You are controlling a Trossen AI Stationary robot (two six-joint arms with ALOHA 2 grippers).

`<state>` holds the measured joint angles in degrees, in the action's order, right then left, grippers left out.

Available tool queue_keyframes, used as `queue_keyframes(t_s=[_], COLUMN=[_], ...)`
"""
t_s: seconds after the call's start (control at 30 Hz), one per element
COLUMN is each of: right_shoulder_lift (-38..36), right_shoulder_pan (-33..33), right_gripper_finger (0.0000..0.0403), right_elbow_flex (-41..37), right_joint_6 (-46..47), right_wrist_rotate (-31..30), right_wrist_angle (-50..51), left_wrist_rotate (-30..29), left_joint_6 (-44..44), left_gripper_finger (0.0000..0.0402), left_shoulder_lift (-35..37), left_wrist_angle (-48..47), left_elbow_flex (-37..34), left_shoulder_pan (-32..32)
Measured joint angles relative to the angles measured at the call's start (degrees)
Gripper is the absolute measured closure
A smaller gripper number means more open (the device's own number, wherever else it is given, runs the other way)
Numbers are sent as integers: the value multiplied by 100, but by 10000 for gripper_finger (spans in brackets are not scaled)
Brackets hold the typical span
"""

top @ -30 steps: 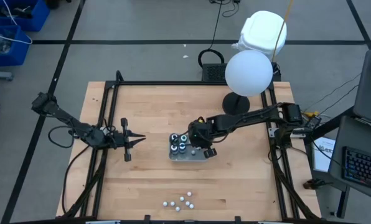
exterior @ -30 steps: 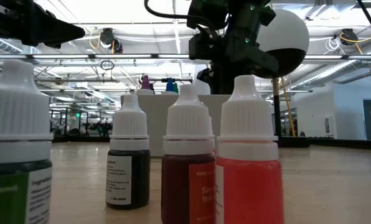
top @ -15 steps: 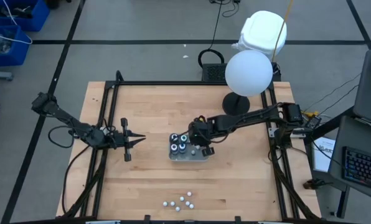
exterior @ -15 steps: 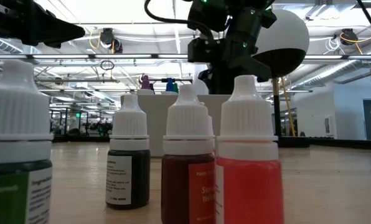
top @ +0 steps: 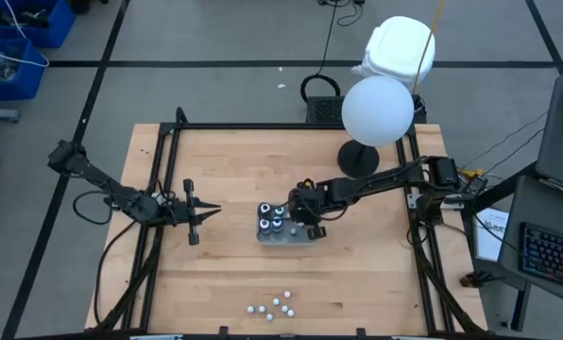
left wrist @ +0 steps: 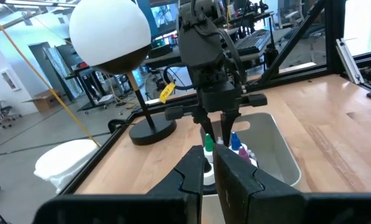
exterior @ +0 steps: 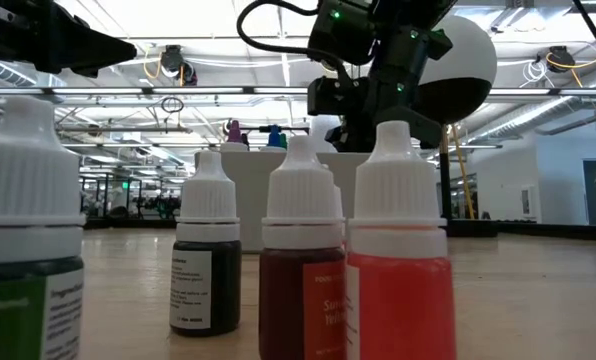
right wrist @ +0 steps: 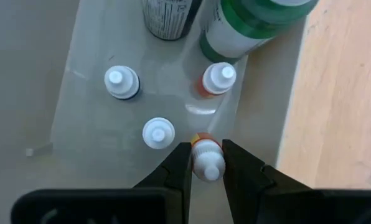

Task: Pick & Place food coloring
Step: Put the small orange food coloring bottle into the gray bin

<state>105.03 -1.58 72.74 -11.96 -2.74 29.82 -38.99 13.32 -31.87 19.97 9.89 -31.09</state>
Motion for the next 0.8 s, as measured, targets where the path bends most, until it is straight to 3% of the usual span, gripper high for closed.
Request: queue_keyframes(t_s=[0.43,0.8], right_shoulder_lift=[-2,-2], right_shoulder_pan=[13,26], right_gripper_finger=[342,306], right_elbow_flex=[-141,-146], right_joint_6=[8,-44], right_wrist_rotate=[9,153], right_wrist_angle=[-220,-422], left_wrist_rotate=[-1,-3], left_joint_6=[50,48], left_gripper_finger=[360,360], left_shoulder_lift=[-1,1], left_wrist_angle=[2,4], left_elbow_flex=[0,0], left_shoulder_pan=[0,0])
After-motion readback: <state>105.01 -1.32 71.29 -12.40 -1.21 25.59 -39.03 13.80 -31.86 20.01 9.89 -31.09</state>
